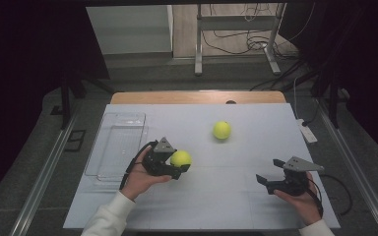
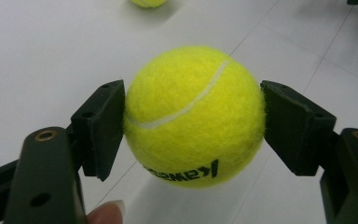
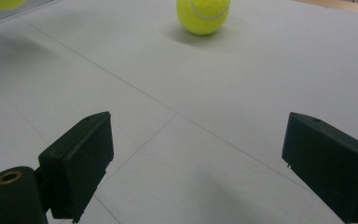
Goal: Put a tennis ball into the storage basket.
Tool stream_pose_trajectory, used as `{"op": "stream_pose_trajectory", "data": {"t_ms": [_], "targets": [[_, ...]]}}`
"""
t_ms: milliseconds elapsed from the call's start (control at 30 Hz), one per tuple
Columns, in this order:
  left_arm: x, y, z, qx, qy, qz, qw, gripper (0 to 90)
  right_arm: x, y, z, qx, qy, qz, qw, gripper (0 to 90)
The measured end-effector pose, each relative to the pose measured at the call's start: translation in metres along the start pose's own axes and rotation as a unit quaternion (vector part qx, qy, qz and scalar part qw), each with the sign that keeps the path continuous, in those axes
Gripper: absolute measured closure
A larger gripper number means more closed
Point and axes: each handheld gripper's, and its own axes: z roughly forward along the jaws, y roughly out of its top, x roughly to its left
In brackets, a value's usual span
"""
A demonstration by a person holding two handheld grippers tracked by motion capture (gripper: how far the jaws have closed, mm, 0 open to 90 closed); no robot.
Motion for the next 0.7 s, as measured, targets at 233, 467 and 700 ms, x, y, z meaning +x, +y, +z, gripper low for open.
{"op": "stream_pose_trajectory", "data": {"t_ms": [233, 467, 700], "targets": [[0.000, 0.003, -0.008, -0.018, 0.010, -0.008, 0.9998, 26.8, 0.000, 0.000, 0.000, -0.002, 0.001, 0.001, 1.0000, 9.1], [0.001, 0.003, -0.012, -0.029, 0.016, -0.014, 0.9994, 26.8, 0.000, 0.000, -0.001, -0.004, 0.001, 0.000, 1.0000, 9.2], [0.002, 0.004, -0.018, -0.041, 0.021, -0.017, 0.9988, 26.8, 0.000, 0.000, -0.001, -0.003, 0.001, -0.001, 1.0000, 9.1]]}}
